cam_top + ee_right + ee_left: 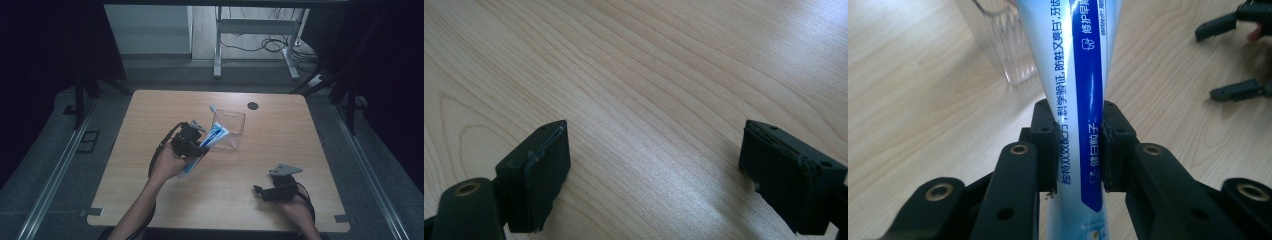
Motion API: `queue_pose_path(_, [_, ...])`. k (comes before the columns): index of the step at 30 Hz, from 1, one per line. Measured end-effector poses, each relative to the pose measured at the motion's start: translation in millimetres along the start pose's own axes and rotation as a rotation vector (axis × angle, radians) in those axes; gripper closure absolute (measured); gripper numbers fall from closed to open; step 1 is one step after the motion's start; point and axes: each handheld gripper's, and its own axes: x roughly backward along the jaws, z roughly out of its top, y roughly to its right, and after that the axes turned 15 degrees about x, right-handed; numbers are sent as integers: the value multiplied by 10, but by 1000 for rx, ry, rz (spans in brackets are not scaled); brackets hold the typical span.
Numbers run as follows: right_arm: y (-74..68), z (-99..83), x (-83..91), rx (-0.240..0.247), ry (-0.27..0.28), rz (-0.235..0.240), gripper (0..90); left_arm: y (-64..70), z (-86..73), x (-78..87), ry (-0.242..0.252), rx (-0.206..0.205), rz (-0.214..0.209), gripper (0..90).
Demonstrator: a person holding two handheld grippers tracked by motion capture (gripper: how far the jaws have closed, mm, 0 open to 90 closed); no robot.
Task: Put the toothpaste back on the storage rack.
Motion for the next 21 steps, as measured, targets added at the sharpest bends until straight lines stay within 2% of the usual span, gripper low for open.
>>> queue_pose_path(10, [1, 0, 0, 0, 0, -2, 126, 36, 189, 68, 48, -18, 3, 731])
queue_pose_path(21, [0, 0, 0, -2, 1, 0, 127, 56, 438, 10, 102, -31, 3, 731])
